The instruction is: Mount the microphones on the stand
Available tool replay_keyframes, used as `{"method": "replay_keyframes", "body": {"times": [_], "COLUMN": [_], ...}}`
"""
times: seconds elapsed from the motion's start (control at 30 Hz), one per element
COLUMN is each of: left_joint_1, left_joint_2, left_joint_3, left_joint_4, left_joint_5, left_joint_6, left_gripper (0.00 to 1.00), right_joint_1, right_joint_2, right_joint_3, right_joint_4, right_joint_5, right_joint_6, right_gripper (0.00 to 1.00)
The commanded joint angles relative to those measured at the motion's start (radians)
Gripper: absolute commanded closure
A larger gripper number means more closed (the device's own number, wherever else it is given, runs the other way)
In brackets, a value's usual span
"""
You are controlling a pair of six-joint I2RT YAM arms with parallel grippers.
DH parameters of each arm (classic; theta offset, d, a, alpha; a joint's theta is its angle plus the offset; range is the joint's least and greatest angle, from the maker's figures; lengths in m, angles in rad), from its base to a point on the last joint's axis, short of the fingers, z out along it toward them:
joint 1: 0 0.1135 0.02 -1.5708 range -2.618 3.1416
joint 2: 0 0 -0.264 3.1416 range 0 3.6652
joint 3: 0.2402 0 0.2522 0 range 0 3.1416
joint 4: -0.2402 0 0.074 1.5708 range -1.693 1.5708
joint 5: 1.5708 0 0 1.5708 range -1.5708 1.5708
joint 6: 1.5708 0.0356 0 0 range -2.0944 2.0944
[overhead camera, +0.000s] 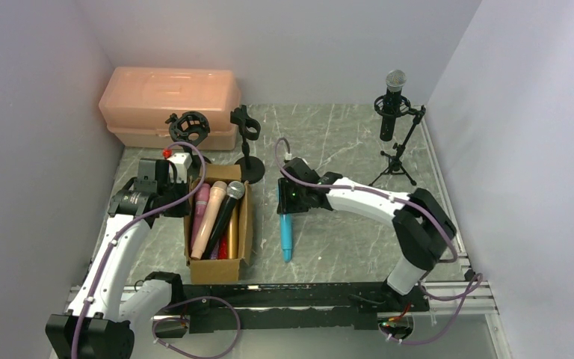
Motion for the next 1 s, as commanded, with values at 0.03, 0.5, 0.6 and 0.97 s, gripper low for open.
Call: {"method": "replay_keyframes", "body": {"times": [0.03, 0.5, 0.6, 0.97], "left_joint_1": [-0.001, -0.001, -0.001, -0.001], "left_joint_2": [-0.029, -0.032, -0.029, -0.037], "left_joint_3": [0.019, 0.020, 0.023, 0.031], "left_joint_4": [0.090, 0.090, 0.086, 0.076], "left_joint_5": [0.025, 0.042, 0.041, 0.020], "left_joint_6": [-0.005, 0.000, -0.001, 0.003], "left_gripper": [1.00, 1.00, 1.00, 1.00], "right_joint_1": [-0.007, 0.000, 0.014, 0.027], "right_joint_2": [0.101, 0.189, 0.201, 0.050], "right_joint_3": [0.080, 0.097, 0.100, 0.194], "right_joint_4": [0.118, 0.192, 0.202, 0.095], "right_joint_5": [0.007, -0.155, -0.187, -0.106], "right_joint_6": [0.028, 0.118, 0.126, 0.104], "right_gripper": [0.94, 0.53, 0.44, 0.47]}}
